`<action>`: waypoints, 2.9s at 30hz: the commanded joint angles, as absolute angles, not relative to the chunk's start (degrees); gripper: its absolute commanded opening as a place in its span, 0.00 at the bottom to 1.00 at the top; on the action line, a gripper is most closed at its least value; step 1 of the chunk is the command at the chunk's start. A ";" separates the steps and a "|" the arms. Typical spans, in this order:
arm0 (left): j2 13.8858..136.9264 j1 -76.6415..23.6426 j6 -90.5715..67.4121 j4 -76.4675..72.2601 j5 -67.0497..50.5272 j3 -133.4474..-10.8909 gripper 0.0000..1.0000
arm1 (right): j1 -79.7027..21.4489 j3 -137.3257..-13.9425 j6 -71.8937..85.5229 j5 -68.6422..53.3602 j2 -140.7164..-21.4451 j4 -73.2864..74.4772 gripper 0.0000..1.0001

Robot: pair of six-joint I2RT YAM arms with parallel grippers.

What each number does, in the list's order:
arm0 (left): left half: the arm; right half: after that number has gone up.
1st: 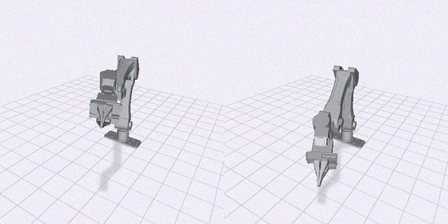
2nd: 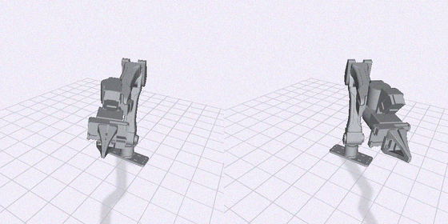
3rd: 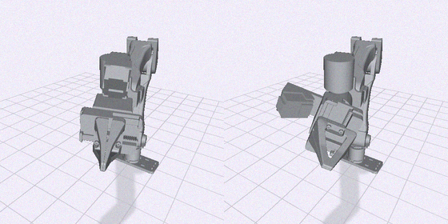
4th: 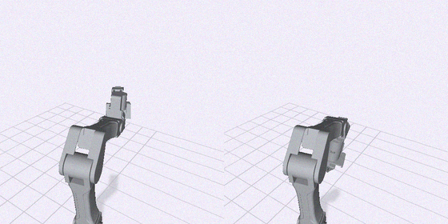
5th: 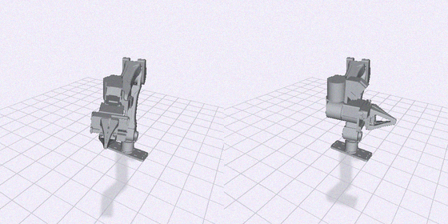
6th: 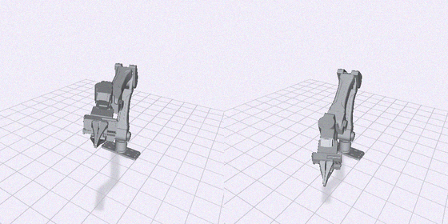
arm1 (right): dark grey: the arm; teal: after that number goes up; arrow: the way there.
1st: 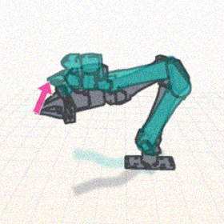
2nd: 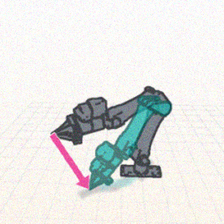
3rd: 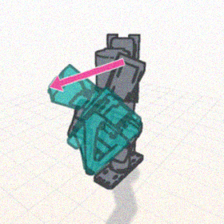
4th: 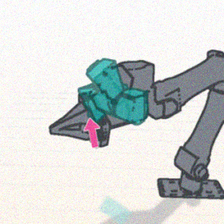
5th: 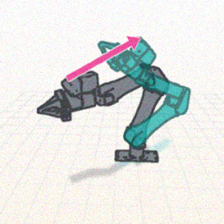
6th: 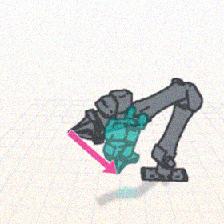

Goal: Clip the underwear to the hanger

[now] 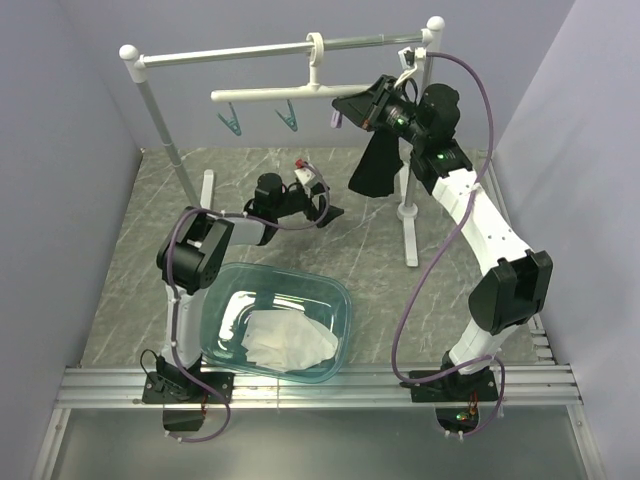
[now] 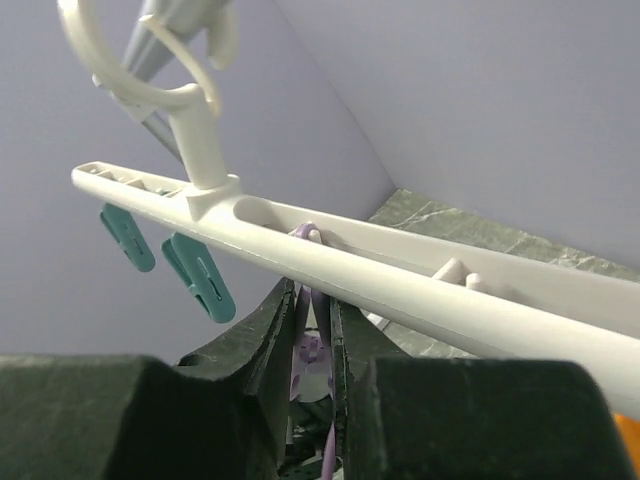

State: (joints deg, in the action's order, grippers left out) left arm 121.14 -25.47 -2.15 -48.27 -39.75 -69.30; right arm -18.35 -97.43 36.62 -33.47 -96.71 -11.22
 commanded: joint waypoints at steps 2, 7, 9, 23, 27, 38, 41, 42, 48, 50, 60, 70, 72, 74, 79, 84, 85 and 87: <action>122.69 -25.14 -0.62 -47.03 -42.71 -74.08 0.96 | -18.10 -103.27 38.32 -34.10 -95.45 -18.54 0.00; 124.01 -25.05 -1.40 -47.20 -43.67 -76.55 0.97 | -18.02 -103.98 38.76 -34.28 -95.98 -18.72 0.00; 124.89 -25.05 -2.28 -47.90 -44.99 -77.78 0.97 | -18.02 -103.89 39.11 -34.63 -96.33 -18.98 0.00; 127.71 -24.79 -0.62 -41.05 -57.13 -82.88 0.90 | -18.02 -97.82 38.50 -34.89 -94.92 -20.92 0.00; 128.49 -24.79 1.58 -38.85 -55.73 -84.72 0.90 | -17.93 -97.03 38.93 -35.16 -95.18 -22.06 0.00; 133.15 -24.70 1.05 -31.12 -50.72 -94.22 0.90 | -17.67 -95.71 38.93 -34.72 -94.75 -23.38 0.00; 133.42 -24.70 1.84 -29.27 -50.89 -95.01 0.90 | -17.75 -95.80 39.29 -34.37 -94.92 -23.82 0.00; 133.33 -24.70 2.19 -28.14 -50.80 -95.27 0.90 | -17.67 -95.80 39.37 -34.28 -95.01 -23.99 0.00; 133.07 -24.35 2.73 -29.61 -57.04 -94.05 0.88 | -17.67 -96.50 39.55 -33.57 -95.36 -24.17 0.00; 132.98 -24.08 0.46 -33.38 -58.18 -93.17 0.88 | -17.75 -96.42 39.29 -33.57 -95.27 -24.00 0.00; 138.25 -24.08 -4.04 -33.31 -58.10 -101.15 0.82 | -17.75 -95.71 38.85 -33.40 -94.92 -23.82 0.00; 135.89 -24.08 -5.27 -39.18 -56.16 -96.25 0.34 | -17.75 -96.95 38.50 -33.14 -95.80 -23.12 0.00; 133.17 -24.08 -5.71 -42.52 -55.73 -91.95 0.12 | -17.67 -96.77 38.58 -32.96 -95.71 -22.94 0.00; 129.58 -23.99 -6.24 -44.46 -54.41 -86.87 0.04 | -17.49 -96.50 38.32 -32.44 -95.63 -22.85 0.00; 120.25 -23.64 -1.77 -42.02 -48.00 -78.32 0.01 | -17.40 -96.94 38.23 -31.73 -96.06 -23.02 0.00; 114.70 -23.20 -1.23 -39.73 -45.36 -75.23 0.00 | -17.05 -97.03 39.37 -32.08 -97.03 -24.26 0.00; 114.44 -23.20 -1.32 -39.29 -44.22 -75.32 0.00 | -16.96 -97.03 39.46 -32.08 -97.03 -24.34 0.00; 113.38 -23.12 -2.19 -39.46 -42.55 -75.41 0.00 | -17.05 -97.03 39.90 -32.25 -97.29 -24.78 0.00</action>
